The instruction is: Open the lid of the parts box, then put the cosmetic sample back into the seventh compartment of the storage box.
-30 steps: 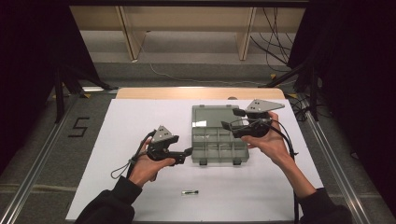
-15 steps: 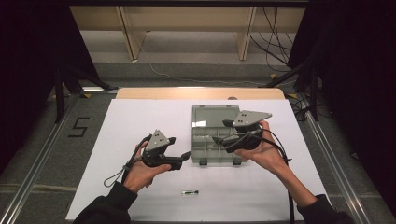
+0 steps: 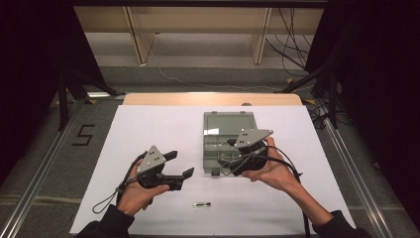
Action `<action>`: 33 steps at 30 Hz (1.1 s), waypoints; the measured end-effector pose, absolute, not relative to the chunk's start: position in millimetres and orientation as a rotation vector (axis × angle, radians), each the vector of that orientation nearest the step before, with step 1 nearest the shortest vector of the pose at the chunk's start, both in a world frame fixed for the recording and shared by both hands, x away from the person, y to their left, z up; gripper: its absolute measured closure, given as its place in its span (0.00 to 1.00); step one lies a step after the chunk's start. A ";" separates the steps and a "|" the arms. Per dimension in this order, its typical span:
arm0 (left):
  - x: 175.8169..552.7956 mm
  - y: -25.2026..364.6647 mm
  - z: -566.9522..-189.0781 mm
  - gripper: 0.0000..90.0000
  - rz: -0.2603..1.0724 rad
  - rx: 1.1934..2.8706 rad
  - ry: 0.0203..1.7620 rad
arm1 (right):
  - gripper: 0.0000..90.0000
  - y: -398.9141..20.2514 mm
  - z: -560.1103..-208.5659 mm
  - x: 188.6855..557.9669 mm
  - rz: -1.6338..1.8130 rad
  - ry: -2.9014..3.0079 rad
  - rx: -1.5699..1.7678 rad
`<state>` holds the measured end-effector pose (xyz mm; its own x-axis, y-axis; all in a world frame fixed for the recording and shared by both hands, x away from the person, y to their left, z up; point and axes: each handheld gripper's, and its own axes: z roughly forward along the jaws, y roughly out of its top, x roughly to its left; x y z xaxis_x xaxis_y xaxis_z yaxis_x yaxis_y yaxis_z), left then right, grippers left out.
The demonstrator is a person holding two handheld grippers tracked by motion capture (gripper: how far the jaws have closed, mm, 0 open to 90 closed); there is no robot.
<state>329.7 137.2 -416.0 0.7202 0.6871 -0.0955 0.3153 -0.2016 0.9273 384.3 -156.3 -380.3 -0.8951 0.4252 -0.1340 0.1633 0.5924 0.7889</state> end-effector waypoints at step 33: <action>308.3 152.1 -414.9 0.18 0.449 1.787 0.778 | 0.29 -103.7 -423.4 348.0 0.994 2.805 0.220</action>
<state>308.3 152.1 -414.9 0.7143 0.6964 -0.0699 0.2886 -0.2021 0.9359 348.0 -103.7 -423.4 -0.9767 0.1903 -0.0991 0.0855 0.7686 0.6339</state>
